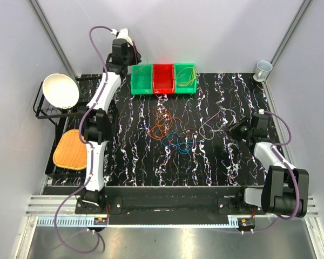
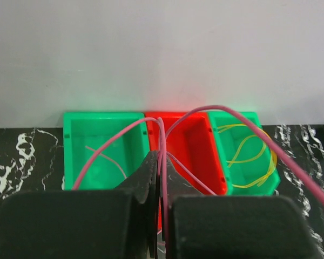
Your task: Untangle the cables
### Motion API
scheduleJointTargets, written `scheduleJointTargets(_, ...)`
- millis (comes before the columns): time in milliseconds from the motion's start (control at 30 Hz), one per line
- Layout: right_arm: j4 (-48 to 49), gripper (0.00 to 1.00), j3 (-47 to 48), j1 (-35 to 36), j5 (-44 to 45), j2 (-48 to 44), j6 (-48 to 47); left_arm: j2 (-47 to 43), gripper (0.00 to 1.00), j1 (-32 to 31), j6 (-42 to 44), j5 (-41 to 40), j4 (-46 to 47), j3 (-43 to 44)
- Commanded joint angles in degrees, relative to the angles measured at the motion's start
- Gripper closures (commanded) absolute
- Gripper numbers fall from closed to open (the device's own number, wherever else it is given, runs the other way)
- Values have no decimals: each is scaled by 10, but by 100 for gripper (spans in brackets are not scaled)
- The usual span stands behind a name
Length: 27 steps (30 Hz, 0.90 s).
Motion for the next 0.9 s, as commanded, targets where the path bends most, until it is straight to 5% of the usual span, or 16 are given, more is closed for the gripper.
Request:
scheduleJointTargets(0,34,100,16,10,-18,1,4,29,100,-3,24,-34,102,20)
scheduleJointTargets(567,72,100,8,16,-38,19,14,120,97,-3,28,-78,180,20)
scheduleJointTargets(667,73,100,9,16,-39,19,14,120,77,-4,32,-79,180,19)
scheduleJointTargets(700,74,100,9,16,-39,20,15,119,57,-4,32,-79,179,18)
scheduleJointTargets(867,75,100,10,17,-39,19,15,95,25,-5,31,-76,177,4)
